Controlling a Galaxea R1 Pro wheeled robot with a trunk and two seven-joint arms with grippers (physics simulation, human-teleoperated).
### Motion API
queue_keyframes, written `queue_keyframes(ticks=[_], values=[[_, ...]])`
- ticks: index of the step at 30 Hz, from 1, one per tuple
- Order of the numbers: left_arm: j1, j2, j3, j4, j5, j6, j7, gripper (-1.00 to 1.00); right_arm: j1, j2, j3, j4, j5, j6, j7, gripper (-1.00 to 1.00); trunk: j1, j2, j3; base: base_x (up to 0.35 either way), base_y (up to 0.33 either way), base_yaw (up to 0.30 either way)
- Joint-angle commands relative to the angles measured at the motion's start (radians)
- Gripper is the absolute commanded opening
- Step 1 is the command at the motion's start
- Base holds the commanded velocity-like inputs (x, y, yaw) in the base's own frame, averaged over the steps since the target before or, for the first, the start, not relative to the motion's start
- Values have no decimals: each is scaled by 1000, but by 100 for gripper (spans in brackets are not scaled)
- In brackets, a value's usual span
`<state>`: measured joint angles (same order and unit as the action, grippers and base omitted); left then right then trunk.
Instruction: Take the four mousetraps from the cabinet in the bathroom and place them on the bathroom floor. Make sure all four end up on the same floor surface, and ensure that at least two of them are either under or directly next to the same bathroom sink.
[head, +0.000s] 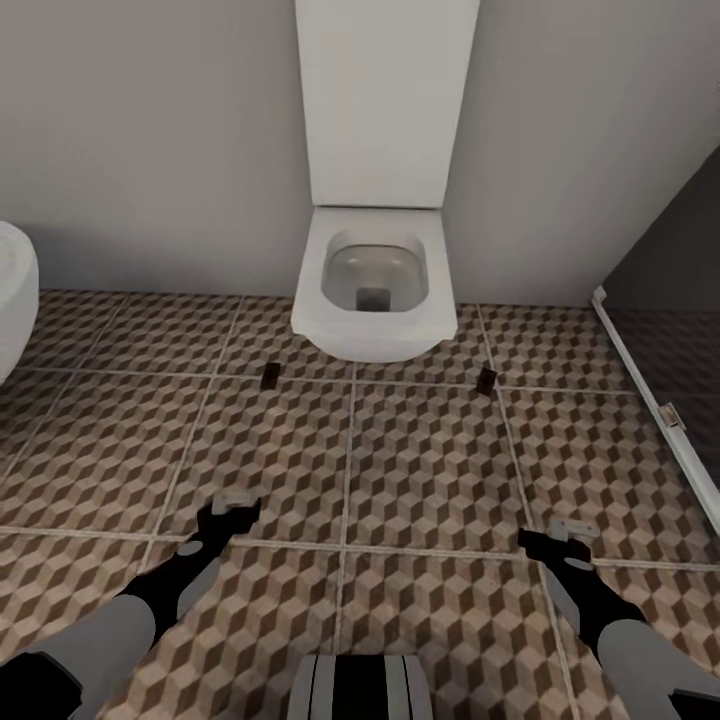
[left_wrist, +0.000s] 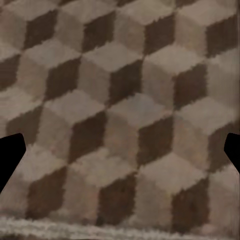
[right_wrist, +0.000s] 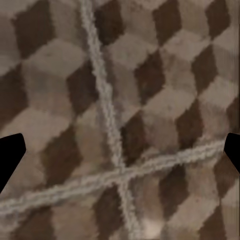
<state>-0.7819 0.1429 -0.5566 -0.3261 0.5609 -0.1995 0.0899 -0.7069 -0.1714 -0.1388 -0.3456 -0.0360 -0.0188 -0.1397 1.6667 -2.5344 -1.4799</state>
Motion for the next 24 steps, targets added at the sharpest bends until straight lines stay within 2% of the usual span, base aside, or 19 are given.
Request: queue_keyframes(ticks=[1, 11, 24], values=[[0, 1, -9, -4, 5, -3, 7, 100, 0, 0, -1, -1, -4, -1, -1, 100, -1, 0, 3, 0, 0, 0], [0, 2, -11, -57, 4, -2, 13, 100, 0, 0, 2, -5, -4, -1, 1, 100, -5, 2, 42, 0, 0, 0], [0, 4, -12, -75, 4, -1, 14, 100, 0, 0, 0, -6, -4, 3, 6, 100, -11, 5, 92, 0, 0, 0]])
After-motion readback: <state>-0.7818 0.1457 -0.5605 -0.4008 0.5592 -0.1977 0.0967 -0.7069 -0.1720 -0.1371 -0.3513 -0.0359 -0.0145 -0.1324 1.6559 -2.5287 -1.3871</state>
